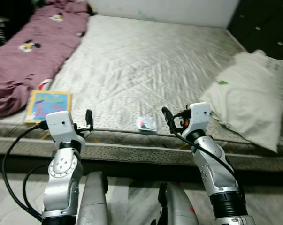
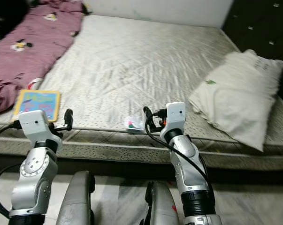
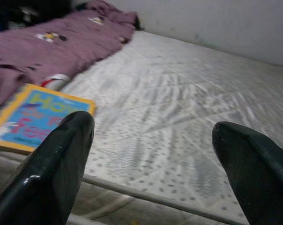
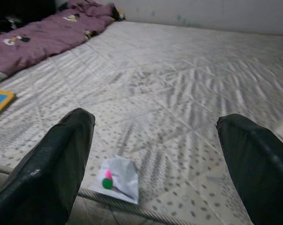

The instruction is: Clean up the room

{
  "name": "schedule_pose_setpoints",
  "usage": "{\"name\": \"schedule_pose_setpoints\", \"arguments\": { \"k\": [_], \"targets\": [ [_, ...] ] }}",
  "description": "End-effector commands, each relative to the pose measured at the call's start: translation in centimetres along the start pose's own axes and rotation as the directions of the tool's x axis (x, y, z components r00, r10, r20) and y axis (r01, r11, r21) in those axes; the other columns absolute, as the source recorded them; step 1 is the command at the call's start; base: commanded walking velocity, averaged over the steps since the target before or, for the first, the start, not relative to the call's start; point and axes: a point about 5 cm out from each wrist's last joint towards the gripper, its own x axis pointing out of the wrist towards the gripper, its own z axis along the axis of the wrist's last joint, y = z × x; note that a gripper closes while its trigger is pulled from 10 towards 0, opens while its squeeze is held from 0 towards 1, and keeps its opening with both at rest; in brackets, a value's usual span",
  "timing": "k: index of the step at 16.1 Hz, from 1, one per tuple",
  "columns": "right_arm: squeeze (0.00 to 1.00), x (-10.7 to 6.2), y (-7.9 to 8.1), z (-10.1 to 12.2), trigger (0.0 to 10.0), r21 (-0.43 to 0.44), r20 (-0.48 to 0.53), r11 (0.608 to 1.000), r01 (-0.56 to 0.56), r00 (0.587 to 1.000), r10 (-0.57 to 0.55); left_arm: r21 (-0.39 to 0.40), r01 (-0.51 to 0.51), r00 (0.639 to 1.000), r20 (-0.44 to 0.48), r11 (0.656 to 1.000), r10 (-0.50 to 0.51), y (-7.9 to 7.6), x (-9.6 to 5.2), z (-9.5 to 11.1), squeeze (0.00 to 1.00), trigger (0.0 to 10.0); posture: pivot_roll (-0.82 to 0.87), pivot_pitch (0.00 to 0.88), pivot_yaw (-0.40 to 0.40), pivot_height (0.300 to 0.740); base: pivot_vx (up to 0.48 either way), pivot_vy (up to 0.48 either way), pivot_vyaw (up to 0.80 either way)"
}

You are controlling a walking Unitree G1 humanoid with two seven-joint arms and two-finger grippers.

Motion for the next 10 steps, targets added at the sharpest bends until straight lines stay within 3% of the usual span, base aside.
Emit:
{"name": "schedule_pose_setpoints", "arguments": {
  "k": [1,7,10],
  "targets": [
    [0.0,0.15,-0.28,0.54,10.0,-0.006,0.014,1.0,0.003,1.0,-0.002,-0.002,0.011,1.0,0.025,1.0,-0.011,-0.47,0.21,0.71,0.0,10.0,0.04,0.039,-0.09,0.589,0.0,0.0,0.0],
    [0.0,0.33,0.07,0.46,10.0,-0.018,0.005,0.999,-0.031,0.999,0.031,0.021,0.035,0.999,0.038,0.999,-0.035,-0.78,0.33,0.91,0.0,10.0,0.04,0.04,-0.092,0.506,0.0,0.0,0.0],
    [0.0,0.46,0.11,0.33,10.0,-0.007,-0.009,0.999,-0.044,0.999,0.044,-0.002,0.02,0.999,0.034,1.0,-0.02,-0.6,0.38,0.83,0.0,10.0,0.04,0.035,-0.094,0.501,0.0,0.0,0.0]
  ]
}}
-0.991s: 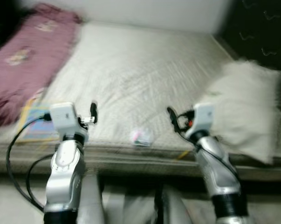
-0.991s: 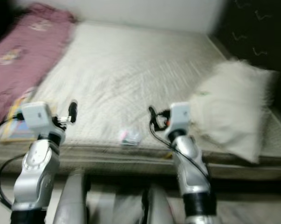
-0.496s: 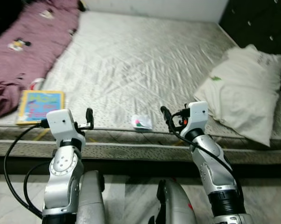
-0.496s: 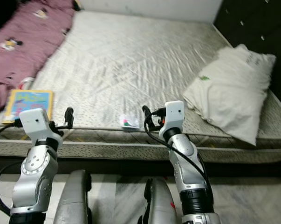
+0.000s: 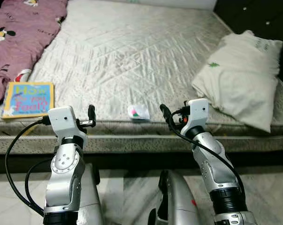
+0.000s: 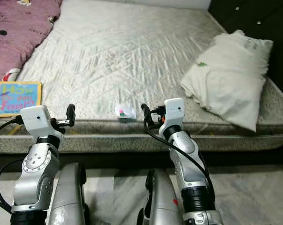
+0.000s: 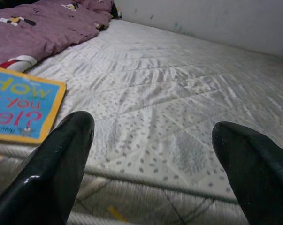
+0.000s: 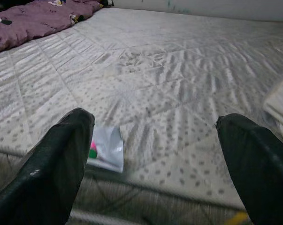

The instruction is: Clean up the room

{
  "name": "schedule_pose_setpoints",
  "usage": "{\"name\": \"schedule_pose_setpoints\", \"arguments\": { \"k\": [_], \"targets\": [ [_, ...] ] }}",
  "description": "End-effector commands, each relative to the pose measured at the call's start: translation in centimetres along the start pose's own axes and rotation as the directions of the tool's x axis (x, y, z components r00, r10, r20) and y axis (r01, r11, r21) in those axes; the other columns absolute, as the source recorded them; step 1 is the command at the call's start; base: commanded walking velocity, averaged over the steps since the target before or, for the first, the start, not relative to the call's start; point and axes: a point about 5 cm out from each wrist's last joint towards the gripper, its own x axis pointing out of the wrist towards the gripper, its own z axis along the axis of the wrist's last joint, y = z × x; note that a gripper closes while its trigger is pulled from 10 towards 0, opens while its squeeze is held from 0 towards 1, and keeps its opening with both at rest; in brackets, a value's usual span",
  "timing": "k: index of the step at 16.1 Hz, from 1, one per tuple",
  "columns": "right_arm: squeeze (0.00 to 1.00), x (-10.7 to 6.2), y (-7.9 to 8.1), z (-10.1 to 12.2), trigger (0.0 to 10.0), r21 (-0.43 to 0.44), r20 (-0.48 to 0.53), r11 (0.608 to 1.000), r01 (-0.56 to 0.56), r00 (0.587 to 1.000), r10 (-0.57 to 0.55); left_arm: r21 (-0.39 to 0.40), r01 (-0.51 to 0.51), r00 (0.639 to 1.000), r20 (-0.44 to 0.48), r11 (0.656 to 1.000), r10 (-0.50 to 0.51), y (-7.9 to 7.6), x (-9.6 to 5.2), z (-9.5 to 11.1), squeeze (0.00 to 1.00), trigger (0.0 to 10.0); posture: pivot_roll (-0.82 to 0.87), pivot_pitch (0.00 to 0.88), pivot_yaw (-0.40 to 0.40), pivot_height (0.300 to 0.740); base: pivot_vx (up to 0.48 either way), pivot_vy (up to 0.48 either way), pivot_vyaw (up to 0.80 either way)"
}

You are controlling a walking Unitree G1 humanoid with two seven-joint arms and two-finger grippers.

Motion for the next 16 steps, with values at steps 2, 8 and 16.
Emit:
{"name": "schedule_pose_setpoints", "arguments": {
  "k": [2,8,16],
  "targets": [
    [0.0,0.19,0.15,-0.01,10.0,-0.034,-0.012,0.999,-0.038,0.999,0.037,-0.022,0.012,1.0,0.015,1.0,-0.011,-0.22,0.09,0.28,0.0,10.0,0.04,0.031,-0.094,0.501,0.0,0.0,0.38],
    [0.0,0.3,0.35,-0.16,10.0,-0.027,-0.014,0.998,-0.049,0.999,0.049,-0.025,0.039,0.999,0.032,0.999,-0.038,-0.4,0.13,0.45,0.0,10.0,0.05,0.015,-0.089,0.501,0.047,0.0,0.43],
    [0.0,0.4,0.38,-0.18,10.0,-0.015,-0.01,0.999,-0.045,0.999,0.045,-0.019,0.061,0.998,0.032,0.998,-0.06,-0.5,0.23,0.45,0.0,10.0,0.05,0.019,-0.087,0.501,0.377,0.0,0.0]
  ]
}}
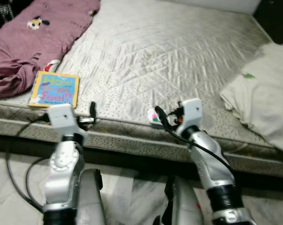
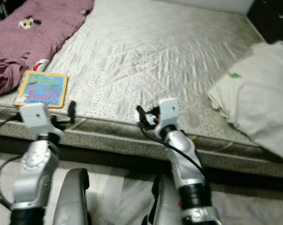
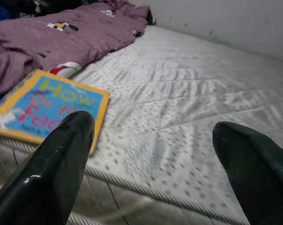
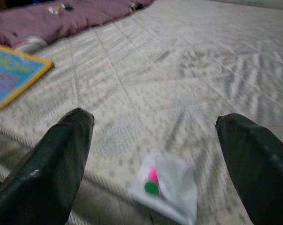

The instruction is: Clean up the room

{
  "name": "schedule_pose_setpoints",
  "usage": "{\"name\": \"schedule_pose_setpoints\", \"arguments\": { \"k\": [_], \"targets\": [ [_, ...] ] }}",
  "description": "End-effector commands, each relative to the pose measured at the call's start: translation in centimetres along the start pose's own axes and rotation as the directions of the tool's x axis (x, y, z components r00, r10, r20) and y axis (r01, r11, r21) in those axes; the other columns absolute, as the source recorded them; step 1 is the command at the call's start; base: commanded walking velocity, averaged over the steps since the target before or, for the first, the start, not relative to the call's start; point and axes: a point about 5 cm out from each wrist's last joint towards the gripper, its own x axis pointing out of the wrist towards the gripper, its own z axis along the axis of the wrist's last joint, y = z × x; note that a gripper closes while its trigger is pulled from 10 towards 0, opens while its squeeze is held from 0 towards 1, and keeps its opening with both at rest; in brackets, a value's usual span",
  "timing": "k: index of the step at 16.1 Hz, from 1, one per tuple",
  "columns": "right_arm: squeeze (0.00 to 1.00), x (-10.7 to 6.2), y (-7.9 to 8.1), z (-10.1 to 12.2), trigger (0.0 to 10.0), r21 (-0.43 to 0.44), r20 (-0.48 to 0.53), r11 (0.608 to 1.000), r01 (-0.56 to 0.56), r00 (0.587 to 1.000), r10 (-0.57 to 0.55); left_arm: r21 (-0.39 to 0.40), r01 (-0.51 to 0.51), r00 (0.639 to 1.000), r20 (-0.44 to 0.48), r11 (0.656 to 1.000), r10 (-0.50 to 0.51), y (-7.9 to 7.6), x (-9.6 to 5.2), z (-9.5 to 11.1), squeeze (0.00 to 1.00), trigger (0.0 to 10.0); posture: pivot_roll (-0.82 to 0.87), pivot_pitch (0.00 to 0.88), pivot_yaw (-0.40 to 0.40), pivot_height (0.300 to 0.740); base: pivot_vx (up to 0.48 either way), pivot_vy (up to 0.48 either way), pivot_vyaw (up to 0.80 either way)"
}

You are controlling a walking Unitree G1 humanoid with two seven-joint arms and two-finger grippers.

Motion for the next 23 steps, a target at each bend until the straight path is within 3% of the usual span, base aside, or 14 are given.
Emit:
{"name": "schedule_pose_setpoints", "arguments": {
  "k": [1,10,11,13,15,18,21,23],
  "targets": [
    [0.0,-0.6,-1.4,-0.2,10.0,-0.006,-0.005,0.999,0.047,0.999,-0.047,-0.021,0.042,0.999,-0.002,0.999,-0.042,-1.3,0.1,0.0,0.0,10.0,0.05,0.021,-0.088,0.501,0.386,0.0,0.0],
    [0.0,-0.4,-1.2,-0.3,10.0,-0.016,-0.019,1.0,0.021,1.0,-0.021,-0.013,0.023,0.999,-0.037,1.0,-0.024,-1.2,0.3,-0.4,0.0,10.0,0.05,0.028,-0.087,0.501,0.04,0.0,0.14],
    [0.0,-0.3,-1.0,-0.5,10.0,-0.011,-0.037,1.0,0.003,0.999,-0.003,-0.014,0.019,0.999,-0.04,1.0,-0.02,-1.2,0.3,-0.4,0.0,10.0,0.05,0.029,-0.087,0.501,0.0,0.0,0.8],
    [0.0,0.5,-0.6,-1.8,10.0,-0.051,-0.201,0.991,-0.127,0.973,0.115,-0.017,0.001,0.998,-0.06,1.0,-0.002,-1.1,0.2,-0.5,0.0,10.0,0.07,0.035,-0.086,0.501,0.0,0.0,0.0],
    [0.0,1.8,-1.8,-1.8,10.0,-0.081,-0.223,0.99,-0.116,0.97,0.095,-0.001,0.01,0.999,-0.051,1.0,-0.01,-1.0,0.0,-0.2,0.0,10.0,0.1,0.042,-0.086,0.501,0.0,0.0,0.0],
    [0.0,3.8,-2.1,-0.4,10.0,-0.138,-0.163,0.988,-0.069,0.986,0.046,0.023,-0.007,0.998,-0.054,1.0,0.008,-0.2,-0.7,0.0,0.0,10.0,0.14,0.064,-0.085,0.501,0.0,0.0,0.0],
    [0.0,4.5,-2.3,-0.3,10.0,-0.157,-0.173,0.986,-0.063,0.984,0.035,0.027,-0.004,0.998,-0.06,1.0,0.006,-0.2,-1.4,0.1,0.0,10.0,0.15,0.081,-0.08,0.501,0.0,0.0,0.0],
    [0.0,4.2,-3.6,-1.1,10.0,-0.194,-0.231,0.98,-0.04,0.973,-0.006,0.026,0.008,0.997,-0.078,1.0,-0.006,-0.4,-1.7,0.0,0.0,10.0,0.15,0.09,-0.075,0.501,0.0,0.0,0.0]
  ]
}}
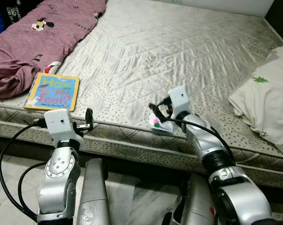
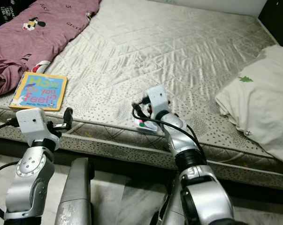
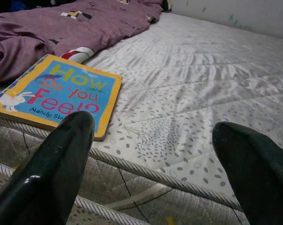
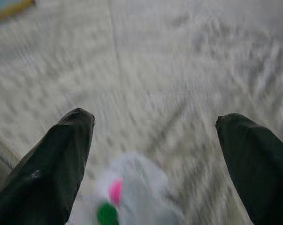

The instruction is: Clean up the room

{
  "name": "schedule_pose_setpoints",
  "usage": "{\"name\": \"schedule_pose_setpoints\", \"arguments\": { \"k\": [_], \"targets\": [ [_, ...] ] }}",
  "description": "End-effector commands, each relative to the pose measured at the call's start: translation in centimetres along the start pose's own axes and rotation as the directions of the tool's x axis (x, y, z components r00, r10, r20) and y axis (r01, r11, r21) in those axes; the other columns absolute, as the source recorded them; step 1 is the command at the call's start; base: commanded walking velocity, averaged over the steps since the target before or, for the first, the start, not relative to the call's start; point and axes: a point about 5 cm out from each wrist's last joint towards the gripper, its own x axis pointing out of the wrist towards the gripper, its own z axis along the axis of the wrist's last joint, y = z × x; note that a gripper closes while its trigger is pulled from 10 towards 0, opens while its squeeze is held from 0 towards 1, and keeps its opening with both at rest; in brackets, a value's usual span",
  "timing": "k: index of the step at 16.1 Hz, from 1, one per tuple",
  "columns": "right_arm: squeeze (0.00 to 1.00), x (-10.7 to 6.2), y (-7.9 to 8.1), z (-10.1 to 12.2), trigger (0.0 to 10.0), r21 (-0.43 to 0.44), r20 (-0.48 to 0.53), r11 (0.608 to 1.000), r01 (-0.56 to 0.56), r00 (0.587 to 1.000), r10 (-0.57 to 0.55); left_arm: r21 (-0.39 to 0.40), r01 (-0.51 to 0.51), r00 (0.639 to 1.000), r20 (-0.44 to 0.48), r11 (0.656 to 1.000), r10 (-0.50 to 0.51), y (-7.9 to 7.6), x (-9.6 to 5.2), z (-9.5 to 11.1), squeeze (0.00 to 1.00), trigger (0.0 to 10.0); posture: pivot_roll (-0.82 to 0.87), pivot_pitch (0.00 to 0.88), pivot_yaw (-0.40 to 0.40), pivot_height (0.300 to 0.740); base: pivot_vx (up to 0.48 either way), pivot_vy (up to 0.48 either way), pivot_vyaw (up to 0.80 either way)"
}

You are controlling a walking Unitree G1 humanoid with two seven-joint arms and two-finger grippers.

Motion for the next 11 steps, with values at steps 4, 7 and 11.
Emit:
{"name": "schedule_pose_setpoints", "arguments": {
  "k": [4,7,11],
  "targets": [
    [0.0,-0.1,-1.4,-1.2,10.0,-0.062,-0.085,0.996,0.062,0.994,-0.067,-0.006,0.031,0.999,-0.017,0.999,-0.031,-0.6,0.1,0.1,0.0,10.0,0.14,0.094,-0.068,0.501,0.0,0.0,0.0],
    [0.0,0.1,-1.3,-1.9,10.0,-0.061,-0.127,0.996,0.061,0.99,-0.068,-0.007,0.037,0.999,-0.022,0.999,-0.037,-0.7,0.2,0.2,0.0,10.0,0.15,0.094,-0.067,0.501,0.0,0.0,0.0],
    [0.0,0.2,-0.9,-2.2,10.0,-0.054,-0.157,0.998,-0.014,0.988,0.005,-0.011,0.035,0.999,-0.012,0.999,-0.035,-0.7,0.4,0.5,0.0,10.0,0.14,0.098,-0.076,0.501,0.0,0.0,0.0]
  ]
}}
